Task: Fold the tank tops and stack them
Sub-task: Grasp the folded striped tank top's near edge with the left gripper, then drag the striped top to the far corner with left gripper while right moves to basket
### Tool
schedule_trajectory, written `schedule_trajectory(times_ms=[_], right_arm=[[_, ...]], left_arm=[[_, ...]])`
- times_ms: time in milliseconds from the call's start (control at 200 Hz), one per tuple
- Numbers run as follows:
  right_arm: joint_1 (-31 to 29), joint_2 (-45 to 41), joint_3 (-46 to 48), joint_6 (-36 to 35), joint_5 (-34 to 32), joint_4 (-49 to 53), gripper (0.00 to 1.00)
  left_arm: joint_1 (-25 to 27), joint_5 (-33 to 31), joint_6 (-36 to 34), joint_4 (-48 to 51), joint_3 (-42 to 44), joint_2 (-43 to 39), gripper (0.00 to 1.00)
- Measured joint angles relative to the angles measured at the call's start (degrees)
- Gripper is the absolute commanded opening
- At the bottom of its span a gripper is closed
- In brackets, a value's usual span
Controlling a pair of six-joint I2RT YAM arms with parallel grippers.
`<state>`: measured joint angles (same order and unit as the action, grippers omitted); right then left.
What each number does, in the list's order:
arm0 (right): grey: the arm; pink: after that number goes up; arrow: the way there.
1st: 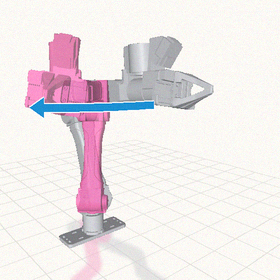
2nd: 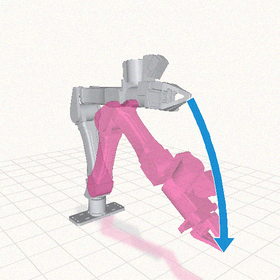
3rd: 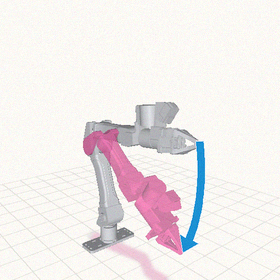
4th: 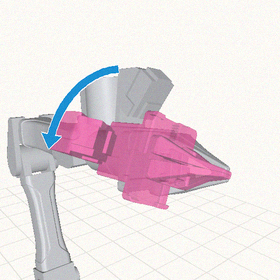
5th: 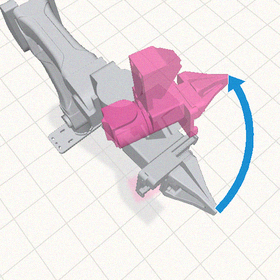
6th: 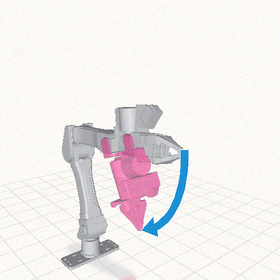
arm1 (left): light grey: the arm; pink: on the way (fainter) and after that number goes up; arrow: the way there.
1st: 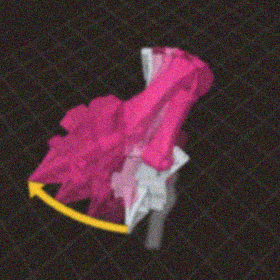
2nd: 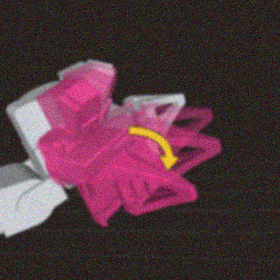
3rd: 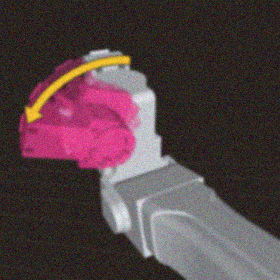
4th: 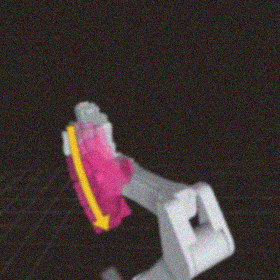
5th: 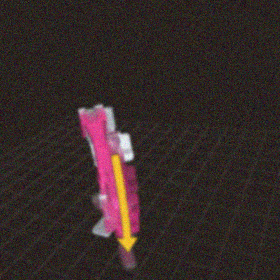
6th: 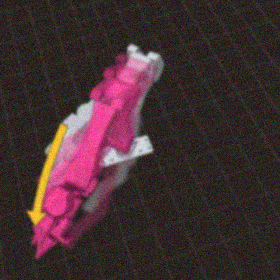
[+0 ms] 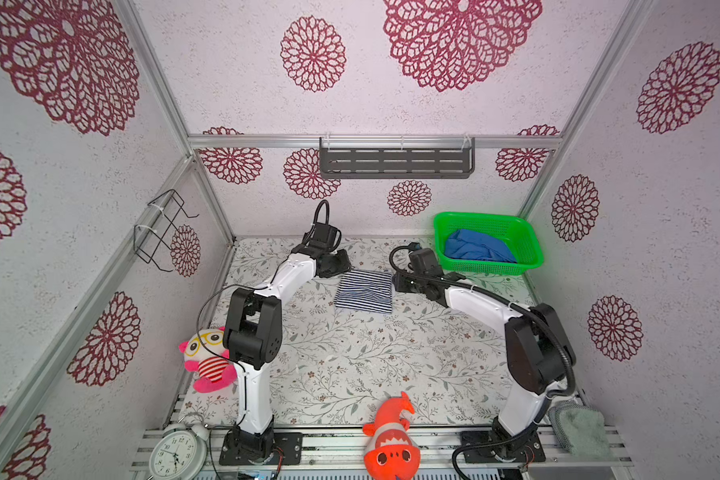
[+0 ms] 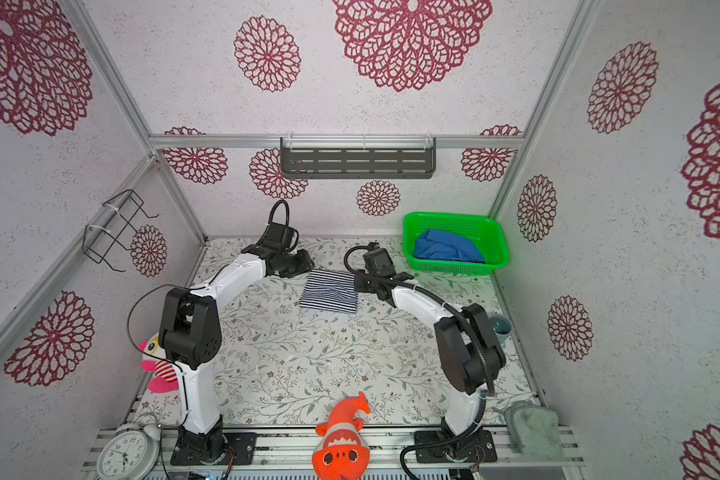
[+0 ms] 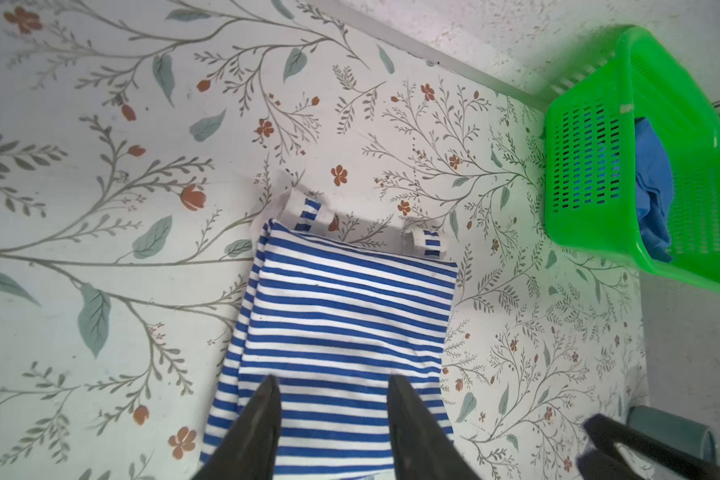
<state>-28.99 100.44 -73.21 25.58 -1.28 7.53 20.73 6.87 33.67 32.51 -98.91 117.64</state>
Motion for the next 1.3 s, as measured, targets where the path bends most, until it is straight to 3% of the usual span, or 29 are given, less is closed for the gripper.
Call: schedule_trajectory(times_ms=[145, 325, 540, 766, 896, 1086, 1301], right_arm=[[1.99, -3.37, 3.76, -0.44, -2.51, 0.39, 0.70], [3.63, -3.89, 7.63, -0.57, -3.89, 1.84, 0.75], [3.93, -3.93, 8.24, -1.05, -4.09, 1.22, 0.78], [4.98, -5.95, 10.34, -3.72, -4.44, 0.63, 0.80], [6.56, -8.09, 12.11, -5.79, -4.79, -0.09, 0.80], [8.37, -9.94, 14.38, -8.02, -4.76, -0.90, 0.80], [9.31, -12.11, 16.48, -10.14, -5.07, -1.03, 0.79]], left_arm=[[4.61, -3.87, -1.60, 4.70, -3.78, 2.99, 0.49], [8.50, -6.14, -3.10, 10.69, -6.27, 8.90, 0.50], [8.83, -8.72, -6.40, 17.22, -11.93, 16.35, 0.50], [7.80, -15.21, -12.28, 23.08, -13.14, 17.27, 0.49], [3.89, -19.34, -15.26, 24.24, -10.10, 15.56, 0.49], [-7.41, -25.70, -20.35, 24.50, -6.80, 13.42, 0.47], [-17.73, -29.09, -26.25, 23.85, -14.73, 16.57, 0.46]])
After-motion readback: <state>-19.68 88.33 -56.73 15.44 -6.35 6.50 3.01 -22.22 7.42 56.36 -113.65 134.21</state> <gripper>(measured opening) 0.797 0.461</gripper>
